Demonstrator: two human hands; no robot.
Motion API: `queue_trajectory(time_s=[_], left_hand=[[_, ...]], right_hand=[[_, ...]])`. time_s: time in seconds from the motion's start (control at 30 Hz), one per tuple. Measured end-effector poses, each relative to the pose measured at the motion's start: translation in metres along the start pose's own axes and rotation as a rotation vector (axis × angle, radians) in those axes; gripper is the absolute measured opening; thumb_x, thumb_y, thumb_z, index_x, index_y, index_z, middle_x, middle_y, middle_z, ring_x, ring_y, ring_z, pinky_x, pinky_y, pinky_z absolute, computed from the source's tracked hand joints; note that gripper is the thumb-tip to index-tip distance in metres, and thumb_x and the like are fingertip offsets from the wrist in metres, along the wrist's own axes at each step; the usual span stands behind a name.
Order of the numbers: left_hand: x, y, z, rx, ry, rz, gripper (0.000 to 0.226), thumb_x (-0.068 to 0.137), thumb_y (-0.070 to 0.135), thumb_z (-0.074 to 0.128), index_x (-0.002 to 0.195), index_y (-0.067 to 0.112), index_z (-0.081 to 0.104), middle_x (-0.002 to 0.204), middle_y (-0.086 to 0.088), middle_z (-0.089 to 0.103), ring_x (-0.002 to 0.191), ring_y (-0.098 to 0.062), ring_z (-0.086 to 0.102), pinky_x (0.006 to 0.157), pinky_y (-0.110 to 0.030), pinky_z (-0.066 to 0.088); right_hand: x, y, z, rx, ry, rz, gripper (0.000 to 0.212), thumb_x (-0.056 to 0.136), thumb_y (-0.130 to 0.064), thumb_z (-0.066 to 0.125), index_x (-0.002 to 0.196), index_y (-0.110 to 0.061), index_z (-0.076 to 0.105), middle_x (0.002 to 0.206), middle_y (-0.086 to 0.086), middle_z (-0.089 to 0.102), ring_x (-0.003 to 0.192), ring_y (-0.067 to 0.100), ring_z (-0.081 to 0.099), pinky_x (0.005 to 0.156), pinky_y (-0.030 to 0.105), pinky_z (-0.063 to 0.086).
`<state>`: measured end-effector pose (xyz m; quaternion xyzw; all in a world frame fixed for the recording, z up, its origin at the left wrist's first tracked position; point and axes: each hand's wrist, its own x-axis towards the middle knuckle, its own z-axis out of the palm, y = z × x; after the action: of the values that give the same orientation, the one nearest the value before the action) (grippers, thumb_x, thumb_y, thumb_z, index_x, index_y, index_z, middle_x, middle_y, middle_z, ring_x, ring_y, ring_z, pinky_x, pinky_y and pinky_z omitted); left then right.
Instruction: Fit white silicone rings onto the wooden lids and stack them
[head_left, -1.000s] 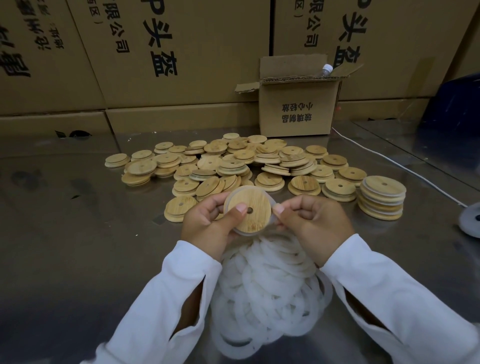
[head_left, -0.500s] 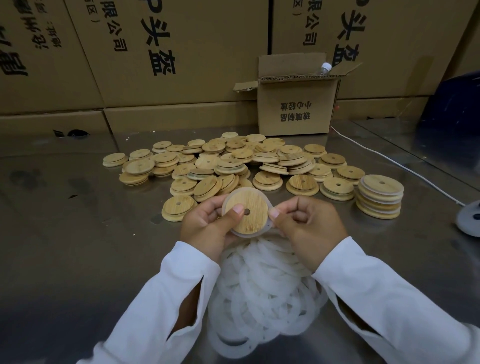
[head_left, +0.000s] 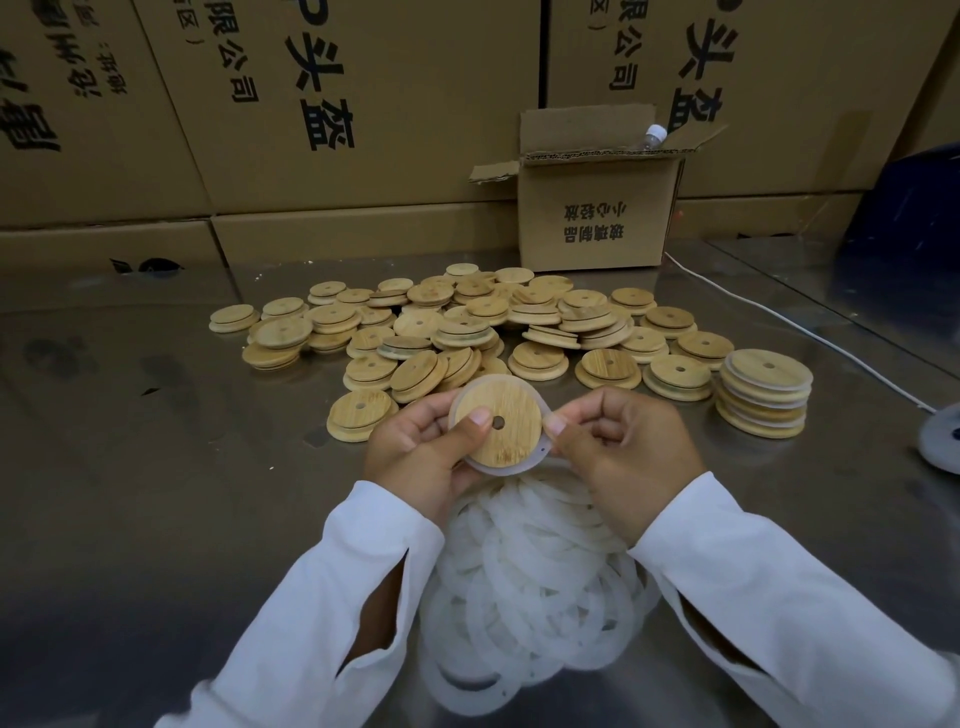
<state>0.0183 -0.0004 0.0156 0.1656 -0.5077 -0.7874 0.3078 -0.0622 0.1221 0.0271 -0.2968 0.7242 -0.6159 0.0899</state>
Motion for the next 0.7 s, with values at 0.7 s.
queue_trajectory(time_s=[0.7], left_hand=[[-0.0019,0.0004,0.001,-0.003,-0.029,0.033,0.019,0.076,-0.001,0.058,0.092,0.008,0.064,0.079,-0.005,0.073,0.074,-0.014,0.07,0.056,-0.024,0.056]], right_hand=[[0.0052,-0.0002,-0.0098,0.238,-0.081,0.072,0.009,0.075,-0.015,0.069,0.068,-0.019,0.068,0.053,-0.004,0.065,0.048,0.002,0.056,0.051,0.012,0.046]])
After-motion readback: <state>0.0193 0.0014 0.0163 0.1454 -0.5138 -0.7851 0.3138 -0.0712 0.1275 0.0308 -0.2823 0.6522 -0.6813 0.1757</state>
